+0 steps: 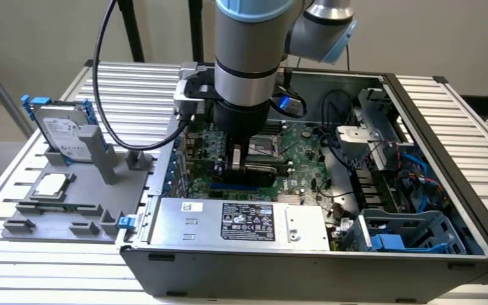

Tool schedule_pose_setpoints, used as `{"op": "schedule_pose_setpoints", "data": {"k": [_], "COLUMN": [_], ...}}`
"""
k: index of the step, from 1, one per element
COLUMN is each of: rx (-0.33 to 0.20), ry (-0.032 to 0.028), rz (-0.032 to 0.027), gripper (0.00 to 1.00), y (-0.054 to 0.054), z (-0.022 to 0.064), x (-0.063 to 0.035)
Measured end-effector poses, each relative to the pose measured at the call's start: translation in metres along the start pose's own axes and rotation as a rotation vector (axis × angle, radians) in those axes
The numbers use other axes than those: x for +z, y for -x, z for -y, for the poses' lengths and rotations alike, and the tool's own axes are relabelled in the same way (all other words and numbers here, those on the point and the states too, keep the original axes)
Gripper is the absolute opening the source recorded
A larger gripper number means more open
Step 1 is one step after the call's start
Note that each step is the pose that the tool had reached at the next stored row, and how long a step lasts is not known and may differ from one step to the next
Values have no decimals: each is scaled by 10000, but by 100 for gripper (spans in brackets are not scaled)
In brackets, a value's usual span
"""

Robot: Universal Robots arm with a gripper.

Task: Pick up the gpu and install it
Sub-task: 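Insert the gpu into the slot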

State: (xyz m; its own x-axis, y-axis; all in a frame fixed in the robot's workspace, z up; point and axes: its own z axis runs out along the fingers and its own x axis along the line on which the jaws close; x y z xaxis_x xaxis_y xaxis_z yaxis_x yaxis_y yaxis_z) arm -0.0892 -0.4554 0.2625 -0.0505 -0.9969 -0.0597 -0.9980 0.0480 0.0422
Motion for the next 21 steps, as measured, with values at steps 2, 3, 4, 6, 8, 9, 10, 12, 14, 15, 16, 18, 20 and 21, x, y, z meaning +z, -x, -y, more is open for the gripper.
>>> {"op": "schedule_pose_setpoints", "data": {"k": [2,3,4,6,8,9,10,12,14,15,16,18,20,21], "rx": [1,-3,-15,-81,-176,-202,-203,-203,-204,-204,-204,-205,-205,-205], "ry": [-5,-5,-4,-4,-27,-37,-41,-48,-56,-58,-62,-70,-79,-80], "rz": [-33,-34,-38,-50,-74,-87,-90,-89,-88,-86,-86,-87,-91,-92], "gripper": [0,0,0,0,0,0,0,0,0,0,0,0,0,0], "y": [26,26,26,26,26,26,26,27,27,28,30,34,37,37], "z": [-10,-14,-17,-22,-24,-24,-24,-24,-24,-23,-24,-24,-23,-24], "x": [22,22,22,22,24,25,26,28,32,35,40,46,52,59]}}
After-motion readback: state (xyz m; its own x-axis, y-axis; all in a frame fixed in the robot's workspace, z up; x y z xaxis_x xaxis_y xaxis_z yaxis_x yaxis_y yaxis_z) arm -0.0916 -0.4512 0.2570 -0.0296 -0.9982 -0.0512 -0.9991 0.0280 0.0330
